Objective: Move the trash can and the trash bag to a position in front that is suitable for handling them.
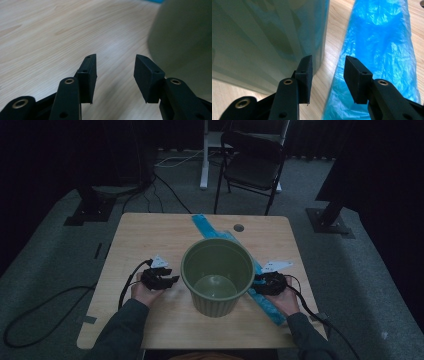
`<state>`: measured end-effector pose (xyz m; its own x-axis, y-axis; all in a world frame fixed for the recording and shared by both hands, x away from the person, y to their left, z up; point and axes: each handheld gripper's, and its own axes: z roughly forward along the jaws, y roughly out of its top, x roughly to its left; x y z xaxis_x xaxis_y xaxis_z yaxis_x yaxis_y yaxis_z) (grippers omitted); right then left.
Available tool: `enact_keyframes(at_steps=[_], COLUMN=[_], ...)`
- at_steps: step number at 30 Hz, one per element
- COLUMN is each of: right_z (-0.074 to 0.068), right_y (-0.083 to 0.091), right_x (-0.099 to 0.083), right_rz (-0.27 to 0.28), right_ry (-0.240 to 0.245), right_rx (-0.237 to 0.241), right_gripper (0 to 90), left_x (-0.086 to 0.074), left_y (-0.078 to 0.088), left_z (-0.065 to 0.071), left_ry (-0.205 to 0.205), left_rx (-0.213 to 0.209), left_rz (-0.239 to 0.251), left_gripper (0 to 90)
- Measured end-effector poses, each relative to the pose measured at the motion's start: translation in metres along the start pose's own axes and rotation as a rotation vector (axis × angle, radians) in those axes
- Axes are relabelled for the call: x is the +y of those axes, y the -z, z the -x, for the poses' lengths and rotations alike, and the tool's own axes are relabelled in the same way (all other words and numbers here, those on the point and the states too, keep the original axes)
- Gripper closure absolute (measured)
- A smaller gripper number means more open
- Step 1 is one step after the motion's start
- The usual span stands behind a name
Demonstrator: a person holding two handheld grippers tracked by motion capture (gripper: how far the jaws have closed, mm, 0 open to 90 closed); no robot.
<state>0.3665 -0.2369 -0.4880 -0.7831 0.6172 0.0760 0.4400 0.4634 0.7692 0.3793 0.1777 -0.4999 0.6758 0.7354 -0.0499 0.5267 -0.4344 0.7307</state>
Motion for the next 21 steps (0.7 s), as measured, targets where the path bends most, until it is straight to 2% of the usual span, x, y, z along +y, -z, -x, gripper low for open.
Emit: enact_keyframes(at_steps=[10, 15, 21], right_z=[-0.005, -0.011, -0.015], right_y=[-0.004, -0.009, -0.018], right_x=[0.007, 0.012, 0.021], right_rz=[-0.002, -0.004, -0.012], right_ry=[0.013, 0.029, 0.048], right_rx=[0.024, 0.036, 0.056], right_gripper=[58.8, 58.8, 58.9], left_x=[0.006, 0.005, 0.002], left_y=[0.002, 0.006, 0.011], left_z=[0.013, 0.013, 0.011], left_ry=[-0.044, -0.028, -0.031], left_rx=[-0.024, -0.031, 0.001], left_rz=[0.028, 0.045, 0.044], left_gripper=[53.7, 53.6, 54.7])
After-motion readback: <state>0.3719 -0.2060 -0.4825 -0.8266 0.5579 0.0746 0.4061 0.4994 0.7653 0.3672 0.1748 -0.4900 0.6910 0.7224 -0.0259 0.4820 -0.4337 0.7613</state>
